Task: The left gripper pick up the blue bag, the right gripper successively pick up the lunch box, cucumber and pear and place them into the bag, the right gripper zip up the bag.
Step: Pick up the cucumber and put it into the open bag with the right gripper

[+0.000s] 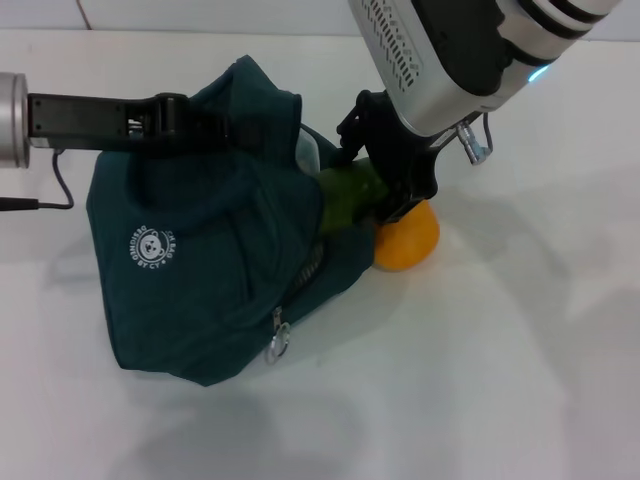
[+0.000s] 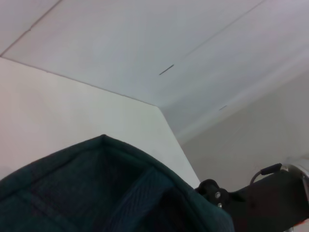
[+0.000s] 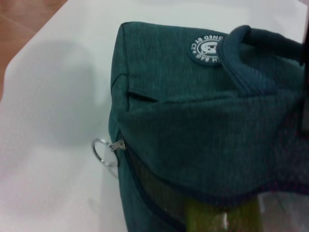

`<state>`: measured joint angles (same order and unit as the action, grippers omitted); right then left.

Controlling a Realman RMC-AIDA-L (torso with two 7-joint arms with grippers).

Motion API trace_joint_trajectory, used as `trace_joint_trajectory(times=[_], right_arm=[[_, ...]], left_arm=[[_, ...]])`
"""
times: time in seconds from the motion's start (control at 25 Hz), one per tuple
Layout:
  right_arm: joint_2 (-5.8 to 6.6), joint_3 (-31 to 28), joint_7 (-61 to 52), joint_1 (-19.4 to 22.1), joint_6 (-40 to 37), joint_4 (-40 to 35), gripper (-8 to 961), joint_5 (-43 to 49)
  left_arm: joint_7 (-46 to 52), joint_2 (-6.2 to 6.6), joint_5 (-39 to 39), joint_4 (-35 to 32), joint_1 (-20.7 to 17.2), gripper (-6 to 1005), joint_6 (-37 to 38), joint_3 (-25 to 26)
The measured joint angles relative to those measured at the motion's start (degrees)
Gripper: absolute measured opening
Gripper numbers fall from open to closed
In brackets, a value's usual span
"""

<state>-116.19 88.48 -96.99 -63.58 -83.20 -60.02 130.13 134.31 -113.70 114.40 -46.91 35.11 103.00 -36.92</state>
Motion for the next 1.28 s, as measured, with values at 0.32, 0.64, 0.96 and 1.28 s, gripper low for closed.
trace_joint_trajectory(times=[0.32, 0.64, 0.96, 1.28], right_arm=[[0.01, 0.22, 2.35, 0.44, 1.10, 0.00, 604, -4.17], [0.01, 2.49, 3.63, 0.64, 2.39, 0.63, 603, -6.32], [0.01, 2.69, 3.52, 2.20, 2.84, 0.15, 605, -7.31], [0.23, 1.75, 3.58, 5.90, 4.42, -2.89, 693, -8.82]], left_arm=[[-0.10, -0.07, -0.23, 0.39, 0.85, 38, 0.00, 0.19], [-0.29, -0.11, -0.25, 0.42, 0.94, 38, -0.12, 0.28], [-0.29, -0.01, -0.25, 0.43, 0.80, 38, -0.49, 0.27], [-0.28, 0.28, -0.25, 0.42, 0.56, 39, -0.69, 0.36]])
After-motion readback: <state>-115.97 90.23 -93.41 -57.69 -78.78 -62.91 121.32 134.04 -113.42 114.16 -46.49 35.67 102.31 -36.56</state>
